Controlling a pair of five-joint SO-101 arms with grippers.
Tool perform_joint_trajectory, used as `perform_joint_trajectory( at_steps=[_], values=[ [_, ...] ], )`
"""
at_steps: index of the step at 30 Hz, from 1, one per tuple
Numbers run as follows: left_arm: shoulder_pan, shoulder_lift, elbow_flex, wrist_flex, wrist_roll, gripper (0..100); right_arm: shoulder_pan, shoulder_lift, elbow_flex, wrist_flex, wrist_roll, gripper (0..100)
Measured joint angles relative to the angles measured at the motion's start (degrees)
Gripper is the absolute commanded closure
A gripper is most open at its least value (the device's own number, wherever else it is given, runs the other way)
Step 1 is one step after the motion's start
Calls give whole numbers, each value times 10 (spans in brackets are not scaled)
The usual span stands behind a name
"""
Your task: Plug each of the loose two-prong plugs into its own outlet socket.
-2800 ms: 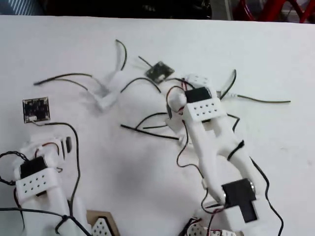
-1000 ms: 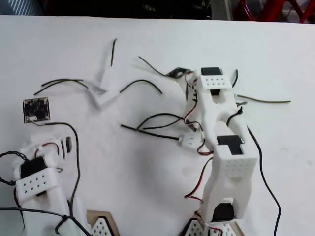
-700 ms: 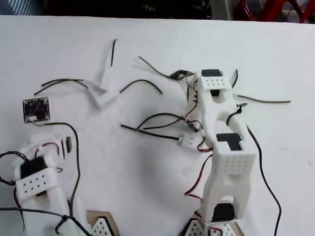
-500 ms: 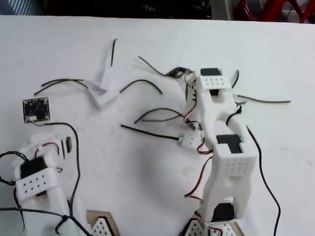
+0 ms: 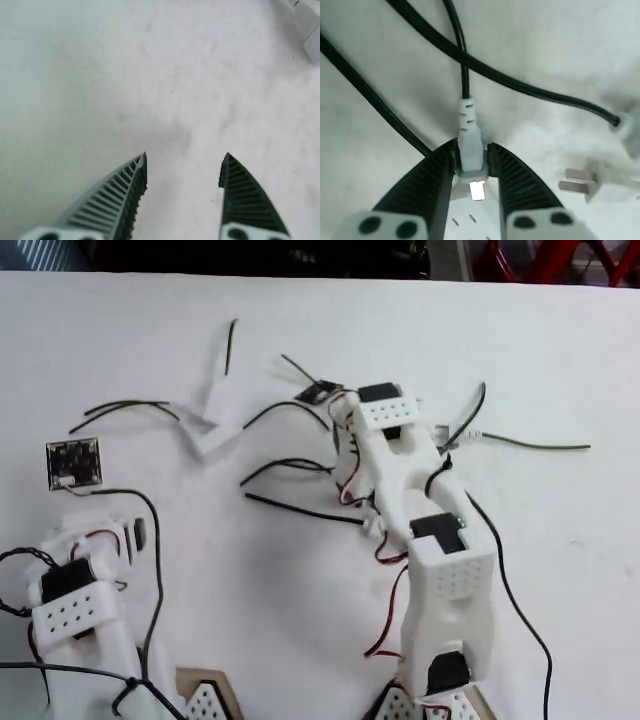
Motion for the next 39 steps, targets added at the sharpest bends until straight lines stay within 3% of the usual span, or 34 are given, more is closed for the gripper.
perform_joint_trajectory(
  at_steps=[17, 22, 34, 39],
  values=[
    [0, 0, 0, 0, 0, 762, -15, 27, -40, 15, -4, 890],
    [0, 0, 0, 0, 0, 762, -15, 30, -47, 16, -5, 985],
    [0, 0, 0, 0, 0, 762, -15, 31, -47, 15, -4, 981],
    [0, 0, 0, 0, 0, 762, -15, 10, -47, 60, -9, 981]
  ],
)
